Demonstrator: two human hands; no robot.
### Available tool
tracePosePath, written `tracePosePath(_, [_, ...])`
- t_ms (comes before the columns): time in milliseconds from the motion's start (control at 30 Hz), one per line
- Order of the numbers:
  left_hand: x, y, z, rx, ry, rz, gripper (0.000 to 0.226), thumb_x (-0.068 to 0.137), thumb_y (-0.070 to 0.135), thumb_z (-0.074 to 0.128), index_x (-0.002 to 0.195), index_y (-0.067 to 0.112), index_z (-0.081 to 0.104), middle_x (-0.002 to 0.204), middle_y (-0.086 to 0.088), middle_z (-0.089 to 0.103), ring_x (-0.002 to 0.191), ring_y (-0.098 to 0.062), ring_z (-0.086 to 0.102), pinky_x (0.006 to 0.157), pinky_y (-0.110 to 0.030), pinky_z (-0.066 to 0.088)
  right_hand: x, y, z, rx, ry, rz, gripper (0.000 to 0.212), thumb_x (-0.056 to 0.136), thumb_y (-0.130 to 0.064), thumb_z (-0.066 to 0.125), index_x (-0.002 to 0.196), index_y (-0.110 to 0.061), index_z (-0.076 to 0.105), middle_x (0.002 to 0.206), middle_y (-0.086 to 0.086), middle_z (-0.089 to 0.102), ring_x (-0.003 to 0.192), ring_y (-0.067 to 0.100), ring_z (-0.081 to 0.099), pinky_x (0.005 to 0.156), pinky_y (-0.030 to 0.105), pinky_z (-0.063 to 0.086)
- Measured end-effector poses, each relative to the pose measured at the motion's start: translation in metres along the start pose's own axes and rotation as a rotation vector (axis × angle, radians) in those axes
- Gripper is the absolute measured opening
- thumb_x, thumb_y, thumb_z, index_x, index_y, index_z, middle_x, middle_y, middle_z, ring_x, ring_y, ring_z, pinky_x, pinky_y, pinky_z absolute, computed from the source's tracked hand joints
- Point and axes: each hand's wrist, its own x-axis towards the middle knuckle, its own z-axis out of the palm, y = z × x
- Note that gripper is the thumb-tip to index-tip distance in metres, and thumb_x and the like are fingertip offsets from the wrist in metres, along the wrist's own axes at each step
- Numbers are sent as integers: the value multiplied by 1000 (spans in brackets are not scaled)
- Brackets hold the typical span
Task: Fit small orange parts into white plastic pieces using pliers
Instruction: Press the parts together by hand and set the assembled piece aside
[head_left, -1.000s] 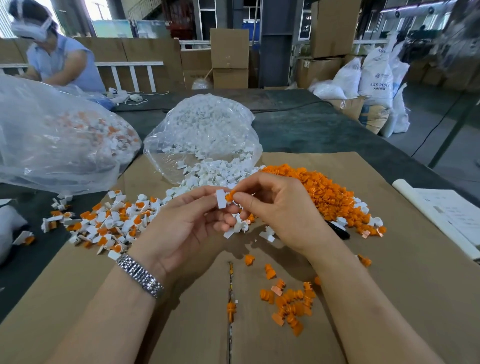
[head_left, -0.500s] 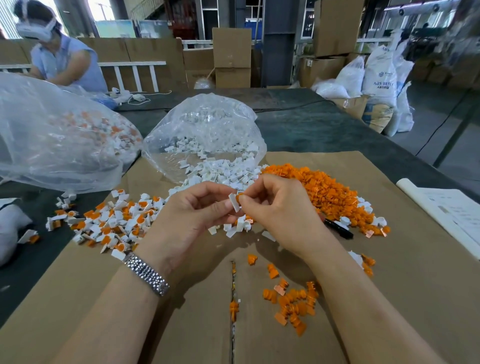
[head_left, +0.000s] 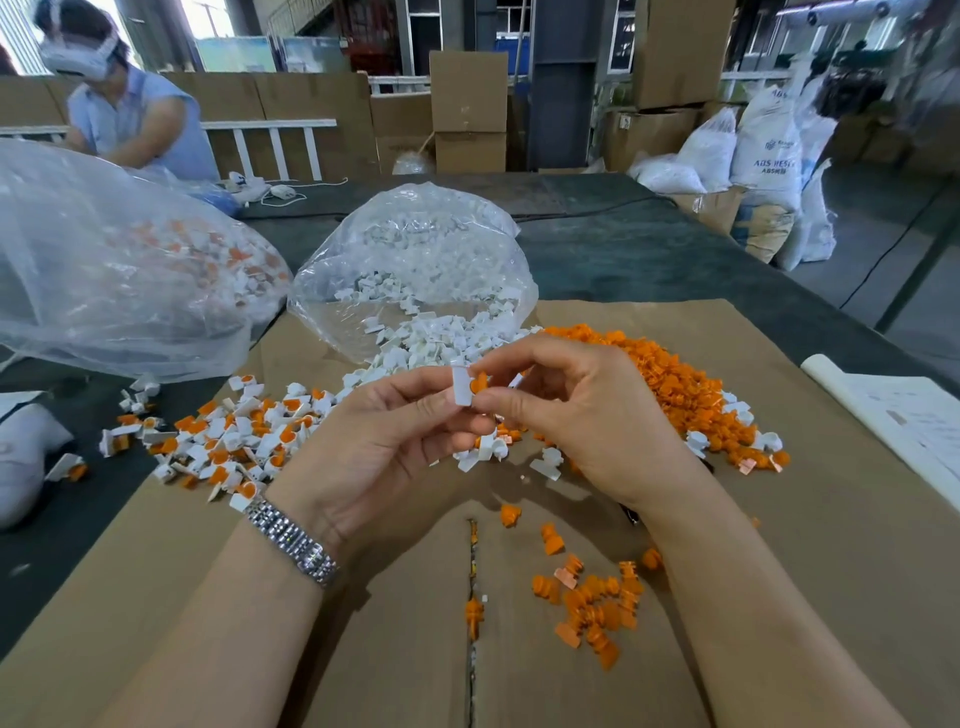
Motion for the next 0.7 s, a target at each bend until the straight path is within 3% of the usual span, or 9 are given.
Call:
tracePosePath(100, [0,0,-1,13,6,18,20,82,8,69,99,5,79,91,-19,75,80,-21,75,68,-23,60,0,0,0,-30,19,-26,20,86,-15,79,106,-18,77,93,-2,74,81,17,71,76,28,60])
tracePosePath(233, [0,-1,-2,39,32,28,23,80,9,72,102,4,79,95,-21,75,83,-24,76,68,-24,60,1,2,1,-110,33,-55,21,86,-15,79,107,-15,78,94,-5,73,87,14,70,81,31,59])
tracePosePath(533, [0,0,1,26,74,26,18,79,9,74,97,6,76,96,-24,75,86,-29,77,68,-25,61,2,5,2,-216,61,-114,21,87,-16,78,108,-15,78,93,-7,71,89,8,68,82,24,56])
tracePosePath(633, [1,-1,2,14,66,17,10,84,9,72,93,4,71,102,-28,74,94,-36,76,73,-27,62,2,6,3,-275,87,-136,22,86,-16,79,108,-14,78,93,-7,70,87,6,66,81,19,54])
tracePosePath(700, [1,0,2,25,66,13,17,87,13,71,97,-1,70,106,-29,73,99,-38,74,77,-30,62,2,7,4,-310,95,-146,21,86,-16,79,107,-13,78,93,-8,69,86,4,65,81,17,53])
